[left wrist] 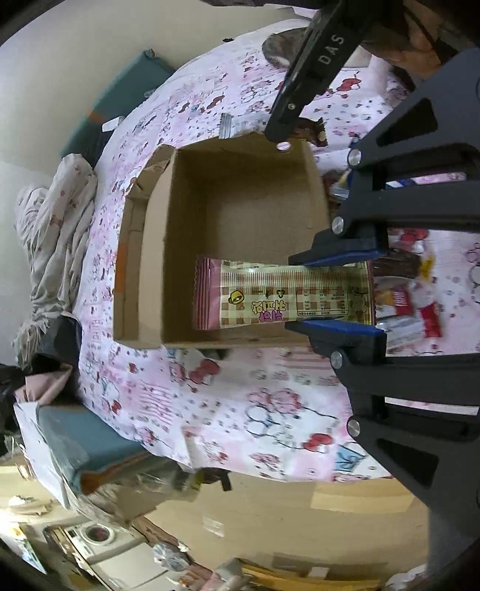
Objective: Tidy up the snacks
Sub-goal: 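Carry both bars over the cardboard box and open both grippers to drop them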
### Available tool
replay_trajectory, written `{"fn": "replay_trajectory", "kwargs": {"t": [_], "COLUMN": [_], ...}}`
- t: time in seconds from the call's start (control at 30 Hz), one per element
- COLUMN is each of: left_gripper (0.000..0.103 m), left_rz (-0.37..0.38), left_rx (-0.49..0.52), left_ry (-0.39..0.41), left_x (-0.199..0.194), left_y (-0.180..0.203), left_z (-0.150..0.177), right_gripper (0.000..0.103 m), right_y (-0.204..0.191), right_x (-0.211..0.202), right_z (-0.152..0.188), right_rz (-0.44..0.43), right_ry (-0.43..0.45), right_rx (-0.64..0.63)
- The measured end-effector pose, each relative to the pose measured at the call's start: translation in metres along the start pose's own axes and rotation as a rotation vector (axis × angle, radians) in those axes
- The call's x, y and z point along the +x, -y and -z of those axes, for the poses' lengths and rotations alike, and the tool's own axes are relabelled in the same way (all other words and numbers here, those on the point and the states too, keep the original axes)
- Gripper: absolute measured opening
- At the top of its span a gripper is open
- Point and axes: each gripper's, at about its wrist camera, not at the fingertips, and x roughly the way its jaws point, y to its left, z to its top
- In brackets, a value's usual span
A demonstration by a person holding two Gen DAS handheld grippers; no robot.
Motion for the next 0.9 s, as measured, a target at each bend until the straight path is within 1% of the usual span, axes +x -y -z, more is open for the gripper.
{"fn": "replay_trajectory", "kwargs": {"t": [0.17, 0.3, 0.43, 0.57, 0.63, 0.9], "left_gripper": [0.022, 0.022, 0.022, 0.022, 0.022, 0.022], "left_rz": [-0.001, 0.026, 0.019, 0.028, 0.022, 0.030], "left_rx": [0.021, 0.029, 0.053, 0.048, 0.052, 0.028], "left_ry": [-0.009, -0.041, -0.055, -0.102, -0.109, -0.148], "left_x": [0.025, 0.055, 0.076, 0.101, 0.109, 0.120], "left_y": [0.007, 0.011, 0.017, 0.017, 0.017, 0.017], "left_z": [-0.018, -0.024, -0.023, -0.019, -0.018, -0.015], "right_gripper": [0.018, 0.018, 0.018, 0.018, 0.018, 0.018], "right_y": [0.011, 0.018, 0.027, 0.035, 0.037, 0.043], "right_x": [0.020, 0.042, 0.067, 0.087, 0.095, 0.117], "right_z": [-0.026, -0.038, -0.038, -0.034, -0.032, -0.029], "right_rz": [0.023, 0.049, 0.047, 0.038, 0.031, -0.022], "right_ry": [0.002, -0.018, -0.061, -0.103, -0.123, -0.203], "right_rx": [0.021, 0.015, 0.029, 0.041, 0.050, 0.070]}}
